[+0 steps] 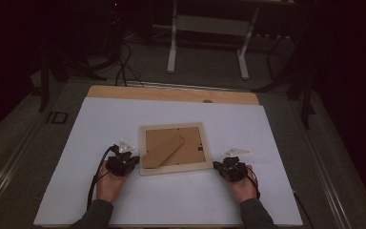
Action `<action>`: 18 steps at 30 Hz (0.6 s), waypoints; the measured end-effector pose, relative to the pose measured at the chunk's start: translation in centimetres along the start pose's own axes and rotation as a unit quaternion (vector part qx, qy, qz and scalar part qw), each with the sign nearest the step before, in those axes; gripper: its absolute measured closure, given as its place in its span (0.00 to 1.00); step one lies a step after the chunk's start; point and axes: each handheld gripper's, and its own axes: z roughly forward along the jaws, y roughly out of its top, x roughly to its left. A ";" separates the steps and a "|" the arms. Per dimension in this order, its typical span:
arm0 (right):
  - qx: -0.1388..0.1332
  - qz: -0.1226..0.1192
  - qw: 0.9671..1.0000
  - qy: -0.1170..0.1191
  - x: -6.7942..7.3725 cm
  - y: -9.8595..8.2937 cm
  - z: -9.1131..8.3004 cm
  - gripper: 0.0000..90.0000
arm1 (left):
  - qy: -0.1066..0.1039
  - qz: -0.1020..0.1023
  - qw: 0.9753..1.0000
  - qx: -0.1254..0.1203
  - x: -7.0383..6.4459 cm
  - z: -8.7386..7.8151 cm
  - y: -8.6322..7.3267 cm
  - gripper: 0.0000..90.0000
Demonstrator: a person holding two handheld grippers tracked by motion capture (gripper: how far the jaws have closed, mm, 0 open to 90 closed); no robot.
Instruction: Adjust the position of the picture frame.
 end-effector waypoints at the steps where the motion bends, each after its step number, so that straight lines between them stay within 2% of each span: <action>1: 0.000 0.000 1.000 0.000 0.0 0.0 0.0 1.00 | 0.000 -0.002 1.000 -0.001 0.1 0.1 0.1 1.00; 12: -0.001 -0.002 1.000 0.001 0.2 0.0 0.1 1.00 | 0.006 -0.015 1.000 -0.012 0.6 0.7 0.5 1.00; 15: -0.001 -0.004 1.000 0.000 0.3 0.0 0.1 1.00 | 0.006 -0.011 1.000 -0.011 0.5 0.6 0.4 1.00; 18: -0.001 -0.005 1.000 0.000 0.3 0.0 0.1 1.00 | -0.004 -0.003 1.000 -0.003 0.4 0.3 0.2 1.00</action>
